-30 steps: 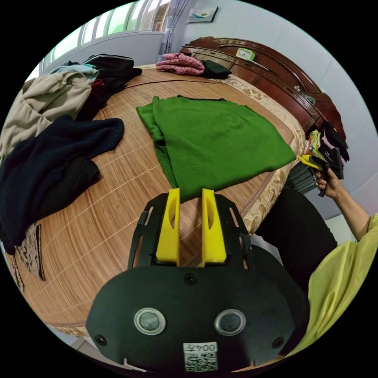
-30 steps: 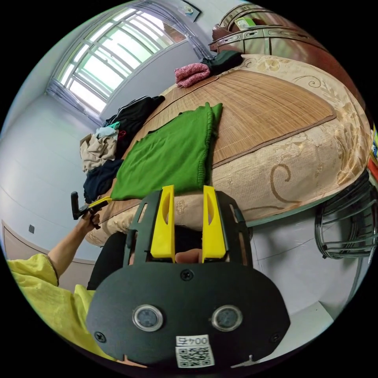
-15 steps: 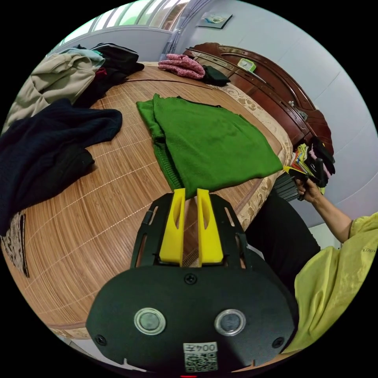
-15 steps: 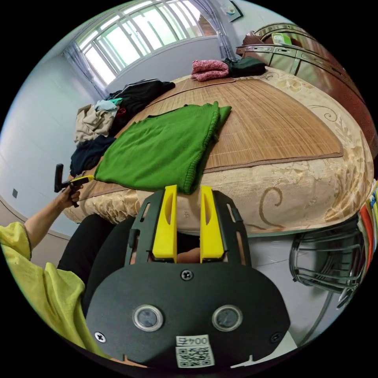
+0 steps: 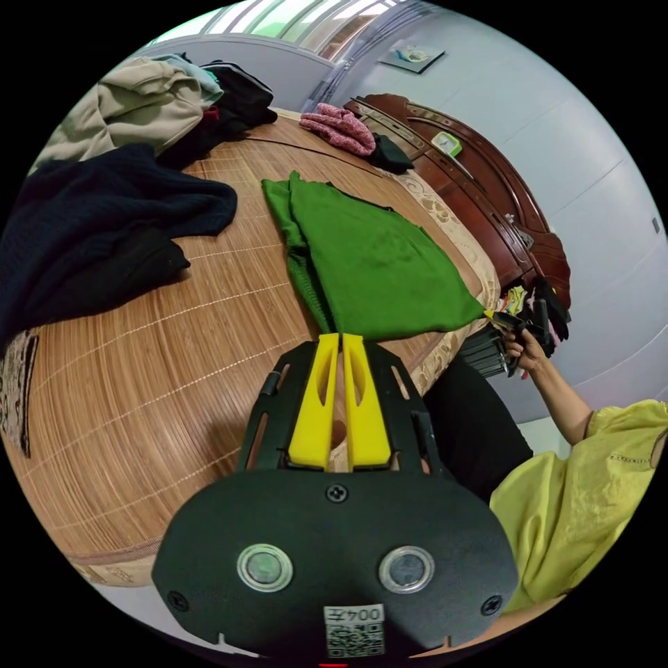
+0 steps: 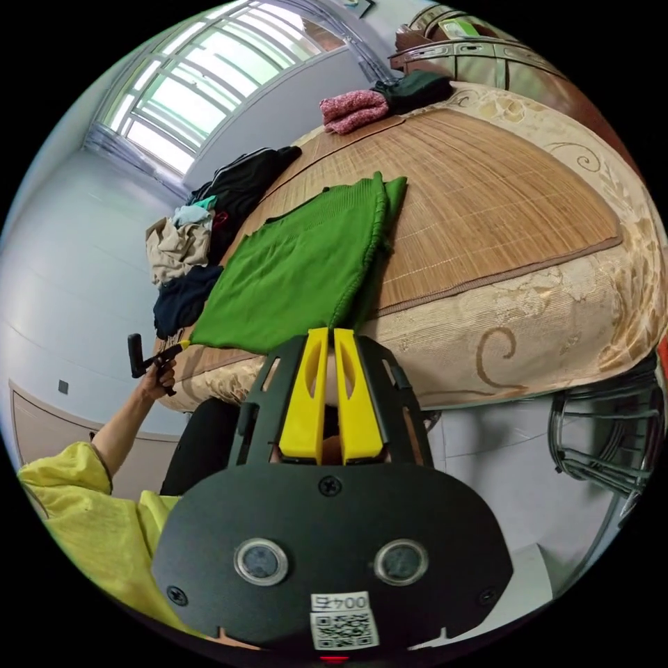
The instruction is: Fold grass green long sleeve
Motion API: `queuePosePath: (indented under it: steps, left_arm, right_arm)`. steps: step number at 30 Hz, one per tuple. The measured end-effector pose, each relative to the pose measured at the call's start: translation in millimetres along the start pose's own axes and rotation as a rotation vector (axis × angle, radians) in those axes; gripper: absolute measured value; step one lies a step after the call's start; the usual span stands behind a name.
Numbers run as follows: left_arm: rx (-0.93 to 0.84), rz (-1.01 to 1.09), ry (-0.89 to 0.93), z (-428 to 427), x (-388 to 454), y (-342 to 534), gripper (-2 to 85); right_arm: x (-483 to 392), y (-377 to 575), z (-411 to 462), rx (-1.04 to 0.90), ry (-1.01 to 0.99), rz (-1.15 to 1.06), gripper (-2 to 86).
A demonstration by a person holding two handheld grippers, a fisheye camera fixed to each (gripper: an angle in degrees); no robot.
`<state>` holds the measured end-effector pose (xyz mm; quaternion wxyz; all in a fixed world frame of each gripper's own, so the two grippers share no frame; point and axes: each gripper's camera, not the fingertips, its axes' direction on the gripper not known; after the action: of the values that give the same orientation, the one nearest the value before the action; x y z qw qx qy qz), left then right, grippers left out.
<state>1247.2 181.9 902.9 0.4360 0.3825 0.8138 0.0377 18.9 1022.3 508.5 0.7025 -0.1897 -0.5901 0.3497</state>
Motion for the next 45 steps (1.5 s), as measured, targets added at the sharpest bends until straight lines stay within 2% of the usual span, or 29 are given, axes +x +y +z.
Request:
queuePosePath:
  steps: [8,12,16,20,24,26,31,34,39,45]
  left_arm:
    - [0.015,0.031,0.063,-24,4,74,1.3]
    - [-0.035,-0.044,0.009,-12,-8,114,1.8]
    - [-0.003,-0.055,-0.021,-26,-6,127,3.2]
    - [-0.075,-0.021,-0.069,-51,-9,130,6.7]
    - [-0.015,-0.057,-0.058,-96,-24,130,7.1]
    - [0.014,-0.070,-0.039,-109,-27,122,6.8]
    - [-0.021,-0.092,-0.037,-113,-17,89,6.3]
    - [-0.046,-0.067,-0.077,-115,-10,87,6.5]
    - [-0.048,-0.096,-0.078,-135,-16,91,7.1]
    - [-0.097,-0.097,-0.153,-155,-15,83,7.2]
  right_arm:
    - [8,19,-13,0.006,-0.041,0.066,0.1]
    - [13,26,6,-0.015,-0.071,0.162,1.6]
    - [2,26,14,0.022,-0.129,0.232,4.1]
    - [-36,14,-2,0.049,0.054,0.139,6.3]
    - [-89,-6,-3,0.039,0.248,-0.042,5.2]
    - [-126,-26,18,-0.045,0.299,-0.171,1.1]
    - [-177,-62,79,-0.253,0.490,-0.299,-0.5]
    - [-189,-74,120,-0.430,0.540,-0.342,-0.7]
    - [-215,-87,143,-0.483,0.607,-0.424,-0.7]
    - [-237,-92,159,-0.446,0.650,-0.455,-0.8]
